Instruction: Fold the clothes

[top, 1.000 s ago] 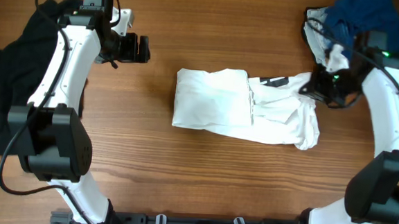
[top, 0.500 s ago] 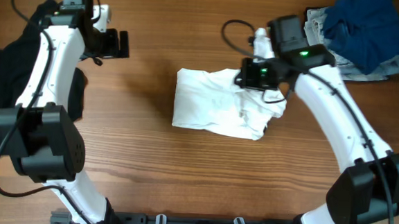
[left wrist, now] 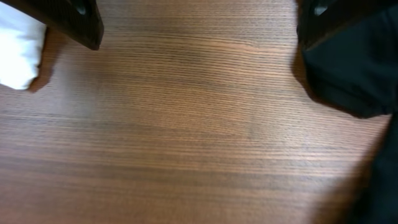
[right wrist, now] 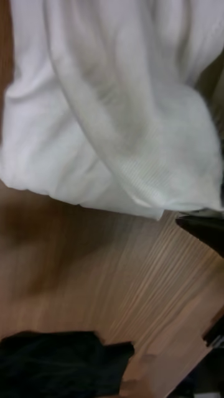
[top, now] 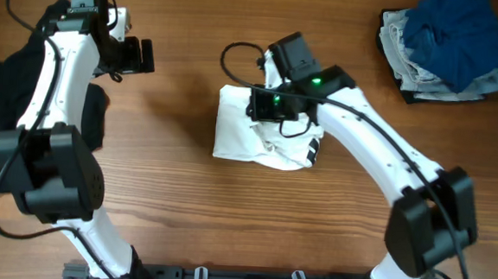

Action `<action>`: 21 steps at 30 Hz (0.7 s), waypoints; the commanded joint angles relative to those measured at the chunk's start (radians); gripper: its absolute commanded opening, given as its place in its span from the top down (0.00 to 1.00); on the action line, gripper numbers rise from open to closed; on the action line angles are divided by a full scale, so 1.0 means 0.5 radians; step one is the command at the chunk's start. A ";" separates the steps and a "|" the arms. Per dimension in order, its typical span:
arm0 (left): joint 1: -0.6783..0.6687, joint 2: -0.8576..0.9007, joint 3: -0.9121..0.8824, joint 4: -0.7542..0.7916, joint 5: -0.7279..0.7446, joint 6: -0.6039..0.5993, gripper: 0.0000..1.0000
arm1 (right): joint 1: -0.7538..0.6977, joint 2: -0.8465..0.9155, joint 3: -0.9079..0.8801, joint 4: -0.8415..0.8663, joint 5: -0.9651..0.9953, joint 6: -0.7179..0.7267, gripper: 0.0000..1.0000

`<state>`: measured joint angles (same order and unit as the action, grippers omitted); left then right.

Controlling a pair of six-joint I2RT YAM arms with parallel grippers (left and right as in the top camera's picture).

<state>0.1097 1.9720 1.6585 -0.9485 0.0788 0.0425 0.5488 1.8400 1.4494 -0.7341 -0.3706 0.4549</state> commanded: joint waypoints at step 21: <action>0.004 0.171 0.019 0.090 0.035 -0.013 0.00 | 0.027 -0.121 0.359 -0.550 0.590 -0.314 0.46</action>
<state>0.1097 2.0457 1.6585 -0.9115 0.0795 0.0425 0.5724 1.8156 1.5948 -0.9710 -0.2436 0.3077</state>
